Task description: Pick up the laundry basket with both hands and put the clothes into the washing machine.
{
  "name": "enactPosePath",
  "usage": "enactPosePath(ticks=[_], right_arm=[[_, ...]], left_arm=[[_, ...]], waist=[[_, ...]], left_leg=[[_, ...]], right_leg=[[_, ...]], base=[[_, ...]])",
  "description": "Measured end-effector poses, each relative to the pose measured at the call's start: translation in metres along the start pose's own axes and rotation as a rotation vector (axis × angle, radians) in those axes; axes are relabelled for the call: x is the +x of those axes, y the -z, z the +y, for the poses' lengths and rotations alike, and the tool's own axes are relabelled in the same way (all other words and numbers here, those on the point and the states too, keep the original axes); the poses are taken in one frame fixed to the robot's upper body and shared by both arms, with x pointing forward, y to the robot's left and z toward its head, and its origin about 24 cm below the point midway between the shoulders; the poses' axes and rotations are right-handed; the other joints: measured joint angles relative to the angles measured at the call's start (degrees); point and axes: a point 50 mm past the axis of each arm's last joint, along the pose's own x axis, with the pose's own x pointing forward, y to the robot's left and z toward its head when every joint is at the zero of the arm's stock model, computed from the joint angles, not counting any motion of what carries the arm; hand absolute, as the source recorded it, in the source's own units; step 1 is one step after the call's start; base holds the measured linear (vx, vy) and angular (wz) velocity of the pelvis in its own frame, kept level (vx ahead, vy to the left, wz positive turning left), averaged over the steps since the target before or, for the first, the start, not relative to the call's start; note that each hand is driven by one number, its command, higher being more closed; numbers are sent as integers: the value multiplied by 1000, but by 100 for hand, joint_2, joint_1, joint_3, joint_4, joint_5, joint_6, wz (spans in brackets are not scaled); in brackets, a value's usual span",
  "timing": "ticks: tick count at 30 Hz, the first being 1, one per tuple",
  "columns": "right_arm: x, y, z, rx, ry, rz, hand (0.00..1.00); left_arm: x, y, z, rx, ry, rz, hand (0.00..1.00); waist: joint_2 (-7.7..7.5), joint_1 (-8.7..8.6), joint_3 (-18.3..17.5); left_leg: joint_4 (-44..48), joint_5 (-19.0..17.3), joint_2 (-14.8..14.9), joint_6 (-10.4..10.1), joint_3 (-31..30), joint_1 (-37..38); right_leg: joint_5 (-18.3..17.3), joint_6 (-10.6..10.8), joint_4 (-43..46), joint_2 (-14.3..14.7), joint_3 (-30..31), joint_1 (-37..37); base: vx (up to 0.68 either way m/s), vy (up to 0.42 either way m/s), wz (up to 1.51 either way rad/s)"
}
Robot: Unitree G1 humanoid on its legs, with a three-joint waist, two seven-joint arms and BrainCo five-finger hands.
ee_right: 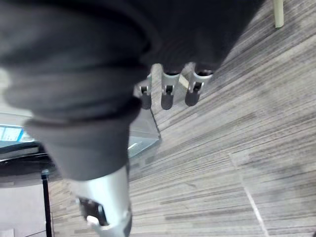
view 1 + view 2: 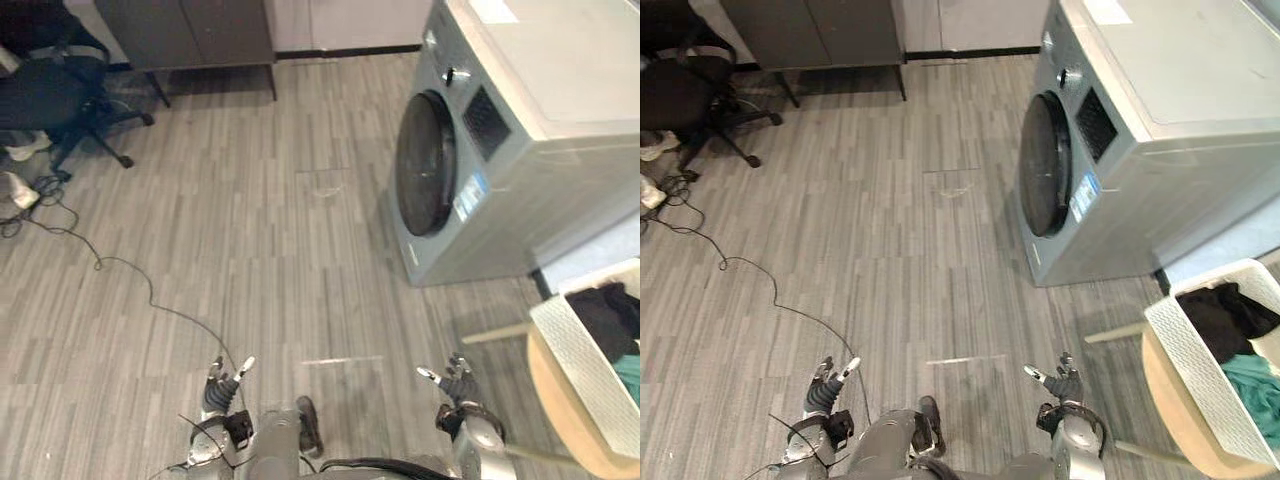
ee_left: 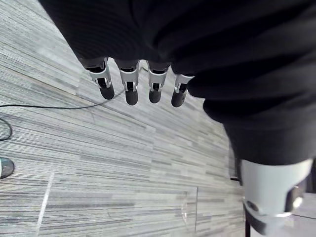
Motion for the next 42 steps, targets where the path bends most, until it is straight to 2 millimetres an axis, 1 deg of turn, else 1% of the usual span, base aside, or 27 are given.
enactPosePath(ticks=[1, 2, 4, 6, 8, 10, 11, 12, 13, 14, 15, 16, 18, 20, 23, 26, 27, 28, 29, 30, 31, 32, 33, 35, 38, 40, 42], right_arm=[[0, 0, -1, -4, 9, -2, 0], [0, 0, 1, 1, 9, -3, 0], [-3, -1, 6, 14, 9, -11, 0], [-4, -8, 6, 18, 12, -47, 0], [-4, -22, 6, 27, 29, -101, 0], [-3, -27, 5, 36, 46, -125, 0], [-4, -28, 4, 39, 48, -130, 0], [-6, -28, 3, 41, 52, -135, 0], [-7, -28, 2, 40, 54, -137, 0], [-8, -29, 3, 40, 48, -143, 0], [-12, -34, 8, 45, 28, -171, 0], [-14, -38, 10, 43, 15, -191, 0], [-20, -54, 26, 46, -46, -272, 0], [-21, -59, 29, 47, -52, -299, 0], [-23, -51, 34, 44, -60, -267, 0], [-24, -43, 36, 36, -63, -235, 0], [-26, -40, 40, 4, -78, -233, 0], [-27, -40, 42, -4, -85, -233, 0], [-29, -37, 43, -21, -91, -229, 0], [-30, -34, 42, -31, -89, -221, 0], [-32, -35, 41, -53, -88, -236, 0], [-33, -36, 39, -74, -88, -246, 0], [-34, -35, 40, -73, -88, -244, 0], [-41, -37, 49, -80, -113, -262, 0], [-43, -71, 69, -100, -168, -417, 0], [-32, -112, 86, -135, -175, -559, 0], [-24, -143, 93, -172, -150, -663, 0]], left_arm=[[0, -1, -2, 26, 18, -5, 0], [1, -2, -3, 42, 29, -9, 0], [2, -3, 0, 71, 34, -13, 0], [3, -6, -8, 85, 66, -22, 0], [6, -12, -17, 100, 91, -41, 0], [9, -19, -29, 130, 130, -70, 0], [11, -21, -33, 135, 143, -74, 0], [11, -21, -36, 140, 156, -73, 0], [11, -20, -35, 138, 153, -68, 0], [9, -16, -40, 119, 159, -54, 0], [9, -14, -38, 109, 146, -45, 0], [8, -13, -35, 98, 134, -40, 0], [4, -4, -33, 63, 124, -6, 0], [3, -3, -38, 30, 125, -1, 0], [2, -2, -34, 18, 97, 3, 0], [0, 3, -28, 15, 76, 18, 0], [-1, 6, -22, 11, 56, 27, 0], [-2, 6, -20, 9, 47, 30, 0], [-2, 7, -18, 8, 39, 31, 0], [-3, 8, -18, 9, 38, 33, 0], [-6, 11, -21, 5, 38, 41, 0], [-7, 13, -21, 5, 35, 48, 0], [-6, 10, -21, 3, 34, 39, 0], [-1, 0, -16, 3, 10, -5, 0], [2, -8, -24, 3, 29, -40, 0], [6, -16, -35, 9, 70, -73, 0], [10, -26, -45, 5, 97, -105, 0]], waist=[[101, -138, 70], [112, -220, 85], [37, -264, 95], [-18, -358, 123], [51, -415, 204], [115, -431, 238], [62, -431, 225], [5, -454, 210], [13, -504, 213], [111, -567, 246], [157, -553, 271], [192, -530, 279], [179, -324, 276], [171, -233, 276], [150, -215, 283], [134, -193, 286], [158, -151, 271], [174, -120, 252], [193, -68, 179], [223, -54, 125], [407, -73, 25], [545, -176, -22], [480, -239, -26], [124, -130, -49], [-1, -111, -49], [196, -90, 152], [296, -70, 432]], left_leg=[[-328, 22, -18, 5, -127, 405], [-575, 72, -76, 48, -187, 632], [-1042, 140, -266, 58, -188, 1040], [-1369, 125, -429, 63, -198, 1343], [-1664, 102, -498, 34, -216, 1627], [-1813, 51, -534, -49, -205, 1860], [-1762, -32, -587, -188, -151, 1976], [-1551, -193, -604, -434, -99, 2113], [-1285, -304, -552, -433, -76, 2140], [-231, -460, -187, -425, 165, 1937], [1557, -312, 383, -347, 493, 1470], [2454, -1, 746, -257, 602, 1251], [4742, 94, 1725, -146, 793, 710], [5252, 88, 2066, -137, 807, 353], [4636, 77, 2331, -154, 813, -163], [2421, 77, 1984, -194, 437, -92], [886, 166, 1660, -333, -223, 54], [446, 229, 1562, -433, -511, 103], [-218, 398, 1367, -633, -1012, 179], [-460, 537, 1325, -735, -1189, 186], [-666, 1257, 1350, -670, -1346, 184], [-481, 969, 1424, -1126, -1272, 253], [-461, 693, 1335, -1216, -1197, 310], [-169, 374, 1001, -946, -501, 237], [313, -22, 926, -700, 207, -115], [410, -110, 987, -603, 615, -439], [383, -81, 999, -515, 880, -539]], right_leg=[[-610, 245, 1276, 383, 878, -625], [-944, 415, 1655, 758, 1177, -921], [-1442, 549, 1653, 1396, 1403, -1405], [-1643, 495, 1039, 1948, 1043, -1828], [-1478, 281, 80, 2199, 375, -2028], [-989, 80, -1008, 2360, -290, -2109], [-661, -116, -1409, 2421, -419, -2123], [-325, -534, -1512, 2409, -396, -2044], [-153, -810, -1444, 2396, -411, -1939], [-359, -846, -1261, 2480, -448, -1699], [-594, -855, -1193, 2638, -425, -1376], [-737, -871, -1163, 2747, -381, -1188], [-1124, -858, -1090, 3060, 105, -564], [-1186, -794, -1210, 3050, 497, -246], [-1186, -760, -1527, 2894, 1190, 109], [-1113, -643, -1740, 2725, 1919, 275], [-1113, -628, -1730, 2687, 2369, 229], [-1128, -516, -1695, 2663, 2543, 186], [-1192, -141, -1649, 2576, 2879, 107], [-1245, 62, -1609, 2546, 2967, 49], [-1393, 507, -1551, 2553, 3202, -42], [-1542, 773, -1452, 2555, 3410, -108], [-1601, 879, -1397, 2438, 3524, -141], [-1506, 1201, -1350, 1989, 4022, -502], [-861, 1483, -1747, 1791, 4483, -994], [23, 1410, -2293, 1744, 4355, -1417], [219, 1271, -2345, 1661, 3541, -1618]], base=[[184, 242, 40], [202, 205, 40], [238, 131, 16], [311, 66, 13], [361, 57, 5], [443, 52, 1], [644, -11, 20], [668, -39, 31], [704, -82, 25], [615, -103, 8], [633, -101, -11], [642, -85, -54], [605, -37, -104], [497, 37, -104], [411, 155, -101], [318, 281, -126], [262, 351, -163], [292, 465, -189], [173, 350, -136], [202, 469, -161], [185, 542, -133], [175, 546, -112], [134, 547, -78], [60, 470, -119], [-62, 349, -119], [-149, 311, -114], [-130, 161, -67]])
